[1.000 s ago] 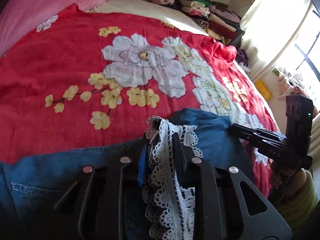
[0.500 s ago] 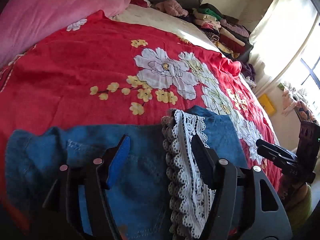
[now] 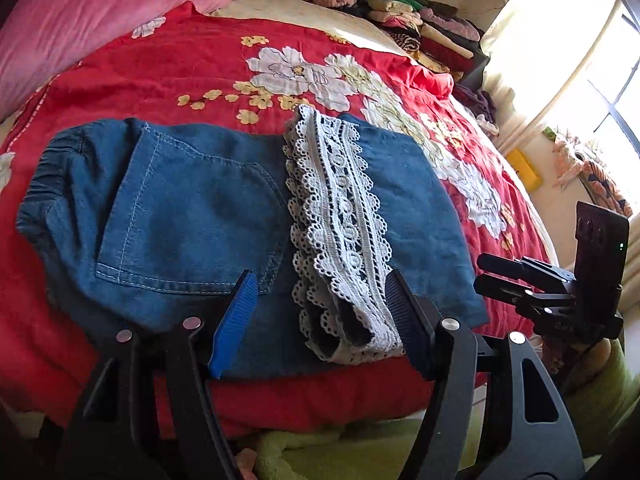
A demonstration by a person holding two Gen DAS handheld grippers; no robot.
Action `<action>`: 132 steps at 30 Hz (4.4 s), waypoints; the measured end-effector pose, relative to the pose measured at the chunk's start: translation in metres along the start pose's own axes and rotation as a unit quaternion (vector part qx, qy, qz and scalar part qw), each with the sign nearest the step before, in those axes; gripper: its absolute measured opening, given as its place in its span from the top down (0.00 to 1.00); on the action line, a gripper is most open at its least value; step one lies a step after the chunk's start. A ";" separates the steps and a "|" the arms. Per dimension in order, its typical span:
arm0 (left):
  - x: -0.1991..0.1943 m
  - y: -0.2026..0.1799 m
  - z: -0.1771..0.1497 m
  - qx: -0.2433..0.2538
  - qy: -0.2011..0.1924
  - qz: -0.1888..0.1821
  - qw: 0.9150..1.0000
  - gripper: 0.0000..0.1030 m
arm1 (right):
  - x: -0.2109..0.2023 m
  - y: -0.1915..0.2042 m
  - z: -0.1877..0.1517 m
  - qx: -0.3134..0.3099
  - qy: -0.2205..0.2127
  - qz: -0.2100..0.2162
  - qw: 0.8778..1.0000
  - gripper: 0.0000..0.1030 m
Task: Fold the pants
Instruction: 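Move both tools back over the folded denim pants, then grasp the elastic cuff end with the right tool while the left tool pinches the denim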
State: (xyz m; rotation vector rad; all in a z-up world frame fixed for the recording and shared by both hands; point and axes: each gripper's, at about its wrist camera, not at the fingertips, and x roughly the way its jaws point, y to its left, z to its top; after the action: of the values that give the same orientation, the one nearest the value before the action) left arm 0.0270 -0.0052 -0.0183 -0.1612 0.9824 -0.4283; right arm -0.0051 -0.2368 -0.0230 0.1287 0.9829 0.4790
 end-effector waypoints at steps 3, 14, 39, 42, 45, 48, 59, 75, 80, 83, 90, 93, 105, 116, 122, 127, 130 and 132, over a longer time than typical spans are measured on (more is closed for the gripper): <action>0.005 -0.013 -0.002 0.023 0.006 0.010 1.000 0.43 | 0.004 0.007 -0.003 -0.015 0.003 0.000 1.000 0.44; 0.026 -0.005 -0.021 0.052 0.057 0.066 0.995 0.43 | 0.019 0.009 -0.024 -0.078 0.026 -0.095 0.992 0.45; -0.002 -0.003 -0.026 0.055 0.027 0.060 0.996 0.43 | 0.000 0.013 -0.010 -0.058 0.010 -0.090 0.994 0.37; -0.008 -0.002 -0.025 0.054 0.020 0.063 0.996 0.43 | -0.003 0.015 -0.008 -0.060 0.006 -0.089 0.994 0.37; -0.015 0.000 -0.024 0.052 0.011 0.068 0.996 0.43 | -0.006 0.017 -0.006 -0.061 0.003 -0.090 0.994 0.37; -0.024 0.003 -0.024 0.049 0.001 0.080 0.996 0.43 | -0.009 0.020 -0.003 -0.063 -0.003 -0.091 0.994 0.37; -0.068 0.028 -0.024 0.021 -0.050 0.117 0.992 0.24 | -0.027 0.033 0.015 -0.069 -0.041 -0.087 0.993 0.14; -0.105 0.097 -0.029 -0.069 -0.082 0.151 0.983 0.12 | -0.017 0.086 0.061 -0.124 -0.067 -0.046 0.989 0.09; -0.105 0.112 -0.032 -0.086 -0.079 0.152 0.981 0.12 | 0.002 0.104 0.078 -0.137 -0.052 -0.010 0.989 0.09; -0.101 0.119 -0.033 -0.094 -0.075 0.154 0.981 0.12 | 0.014 0.122 0.091 -0.165 -0.049 -0.004 0.985 0.07; -0.094 0.122 -0.033 -0.113 -0.078 0.125 0.983 0.24 | 0.039 0.150 0.127 -0.194 -0.039 0.031 0.980 0.07; -0.084 0.121 -0.029 -0.116 -0.068 0.114 0.984 0.32 | 0.057 0.161 0.145 -0.201 -0.021 0.050 0.978 0.07; -0.052 0.129 -0.034 -0.108 -0.028 0.124 0.986 0.49 | 0.146 0.215 0.171 -0.261 0.070 0.080 0.959 0.07; -0.054 0.132 -0.037 -0.113 -0.036 0.105 0.987 0.49 | 0.207 0.240 0.172 -0.284 0.131 0.101 0.944 0.10; -0.057 0.135 -0.039 -0.117 -0.043 0.086 0.989 0.49 | 0.224 0.237 0.167 -0.272 0.155 0.140 0.939 0.48; -0.062 0.133 -0.040 -0.116 -0.053 0.073 0.989 0.44 | 0.204 0.226 0.171 -0.256 0.122 0.170 0.944 0.70; -0.068 0.130 -0.038 -0.110 -0.062 0.063 0.990 0.37 | 0.181 0.215 0.175 -0.242 0.096 0.196 0.945 0.71; -0.069 0.128 -0.037 -0.111 -0.063 0.053 0.990 0.36 | 0.164 0.206 0.177 -0.232 0.080 0.214 0.946 0.71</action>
State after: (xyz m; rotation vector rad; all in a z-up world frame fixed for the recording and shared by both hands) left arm -0.0013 0.1416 -0.0262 -0.3322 0.9072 -0.2074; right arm 0.1479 0.0386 0.0146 -0.1281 0.9756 1.1224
